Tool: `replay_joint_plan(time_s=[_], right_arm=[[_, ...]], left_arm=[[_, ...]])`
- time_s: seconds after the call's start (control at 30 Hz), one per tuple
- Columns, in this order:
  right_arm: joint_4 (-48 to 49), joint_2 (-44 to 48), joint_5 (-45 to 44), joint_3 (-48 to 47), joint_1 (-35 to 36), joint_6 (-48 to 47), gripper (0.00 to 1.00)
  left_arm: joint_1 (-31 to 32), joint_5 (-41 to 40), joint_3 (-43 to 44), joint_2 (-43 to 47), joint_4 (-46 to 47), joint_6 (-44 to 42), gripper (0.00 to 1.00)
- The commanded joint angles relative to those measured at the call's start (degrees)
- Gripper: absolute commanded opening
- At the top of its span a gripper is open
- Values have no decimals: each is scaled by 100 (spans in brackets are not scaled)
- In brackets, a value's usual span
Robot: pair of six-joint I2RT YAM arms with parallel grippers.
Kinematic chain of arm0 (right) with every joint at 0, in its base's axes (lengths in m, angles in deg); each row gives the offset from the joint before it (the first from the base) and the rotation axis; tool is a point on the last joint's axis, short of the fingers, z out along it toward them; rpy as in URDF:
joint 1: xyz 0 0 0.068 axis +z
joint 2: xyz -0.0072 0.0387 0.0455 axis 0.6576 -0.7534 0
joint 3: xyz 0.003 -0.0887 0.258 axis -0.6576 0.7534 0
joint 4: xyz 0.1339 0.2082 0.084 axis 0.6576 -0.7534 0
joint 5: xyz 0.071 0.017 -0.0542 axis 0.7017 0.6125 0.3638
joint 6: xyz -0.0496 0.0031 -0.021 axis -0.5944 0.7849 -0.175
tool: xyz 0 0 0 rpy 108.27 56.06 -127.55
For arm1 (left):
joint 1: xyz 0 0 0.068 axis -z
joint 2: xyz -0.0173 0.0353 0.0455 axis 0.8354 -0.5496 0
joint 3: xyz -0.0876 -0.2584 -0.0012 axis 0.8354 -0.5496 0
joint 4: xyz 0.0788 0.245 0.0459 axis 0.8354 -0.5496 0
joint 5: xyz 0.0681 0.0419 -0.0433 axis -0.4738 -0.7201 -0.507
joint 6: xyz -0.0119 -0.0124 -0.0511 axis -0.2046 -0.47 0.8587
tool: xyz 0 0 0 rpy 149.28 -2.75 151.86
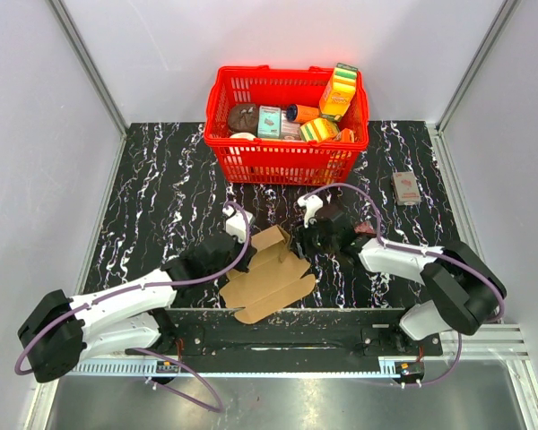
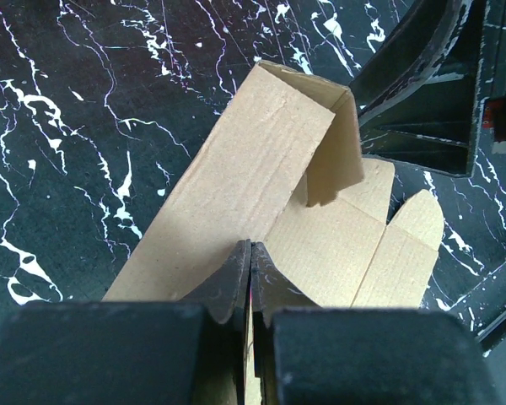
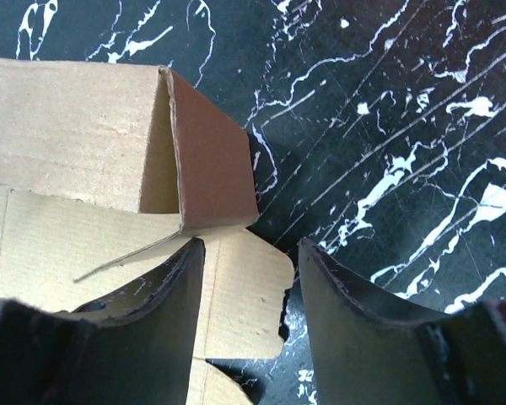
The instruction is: Fold the paper box
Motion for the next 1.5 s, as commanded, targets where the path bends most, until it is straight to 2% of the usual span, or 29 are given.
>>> replay_joint_plan(time_s=[0.0, 0.53, 1.13, 1.47], right_arm=[[709, -80, 321, 30, 16, -189, 53], [1429, -625, 1051, -163, 25, -286, 50], [1790, -1056, 1174, -365, 25, -391, 49], [1553, -1117, 875, -541, 25, -654, 66]], left_arm=[[-31, -93, 285, 87, 15, -28, 0], [-31, -14, 277, -45, 121, -11, 0], [-31, 118, 242, -212, 262, -2, 0], [-31, 118, 233, -238, 270, -11, 0]])
